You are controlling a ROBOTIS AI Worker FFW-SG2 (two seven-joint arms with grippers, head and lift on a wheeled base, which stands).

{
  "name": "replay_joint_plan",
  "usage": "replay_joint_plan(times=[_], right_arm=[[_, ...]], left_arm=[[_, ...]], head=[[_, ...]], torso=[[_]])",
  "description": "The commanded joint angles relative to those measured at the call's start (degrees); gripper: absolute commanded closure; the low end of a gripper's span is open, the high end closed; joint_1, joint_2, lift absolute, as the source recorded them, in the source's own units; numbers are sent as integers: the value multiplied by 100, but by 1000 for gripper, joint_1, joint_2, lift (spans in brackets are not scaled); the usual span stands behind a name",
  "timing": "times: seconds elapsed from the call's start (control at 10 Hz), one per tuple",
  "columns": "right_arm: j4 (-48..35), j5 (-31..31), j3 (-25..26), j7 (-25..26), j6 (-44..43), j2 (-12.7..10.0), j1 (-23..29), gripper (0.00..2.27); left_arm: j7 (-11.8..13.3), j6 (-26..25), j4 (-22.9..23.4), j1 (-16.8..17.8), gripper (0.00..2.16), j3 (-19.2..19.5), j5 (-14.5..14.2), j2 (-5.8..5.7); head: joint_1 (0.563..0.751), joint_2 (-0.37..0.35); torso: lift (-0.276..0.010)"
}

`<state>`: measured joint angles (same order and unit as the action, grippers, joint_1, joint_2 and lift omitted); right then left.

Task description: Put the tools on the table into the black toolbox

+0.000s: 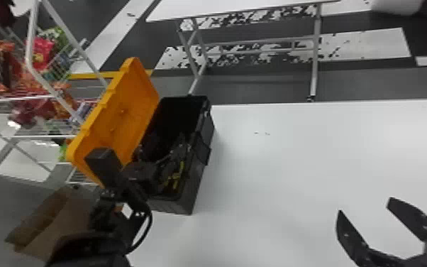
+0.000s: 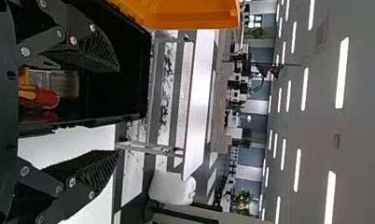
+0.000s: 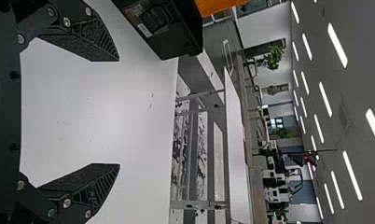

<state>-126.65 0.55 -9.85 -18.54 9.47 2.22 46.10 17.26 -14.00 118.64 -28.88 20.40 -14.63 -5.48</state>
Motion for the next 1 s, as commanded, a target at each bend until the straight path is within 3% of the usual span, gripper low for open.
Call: replay_joint_plan(times=[0.0,0.3,0.5,0.7,0.9], right_arm=[[0,-46,63,0,-37,-11,22,228],[9,-257,326,0,-160,-46,48,225],[0,-389,581,0,-212,-117,57,228],[0,-582,942,0,-212,-196,57,225],[26,-907,1451,-62,-230,-227,57,228]], left_arm=[[6,173,27,-127,29,-27,-58,20],[-3,647,264,-628,29,-142,-339,73],[-108,647,414,-909,33,-300,-436,108],[-293,929,405,-1155,33,-537,-418,108],[-442,1210,352,-1313,33,-678,-383,108]], head=[[695,350],[695,350],[695,350],[695,324],[695,254]], torso=[[-75],[-75],[-75],[-75],[-75]])
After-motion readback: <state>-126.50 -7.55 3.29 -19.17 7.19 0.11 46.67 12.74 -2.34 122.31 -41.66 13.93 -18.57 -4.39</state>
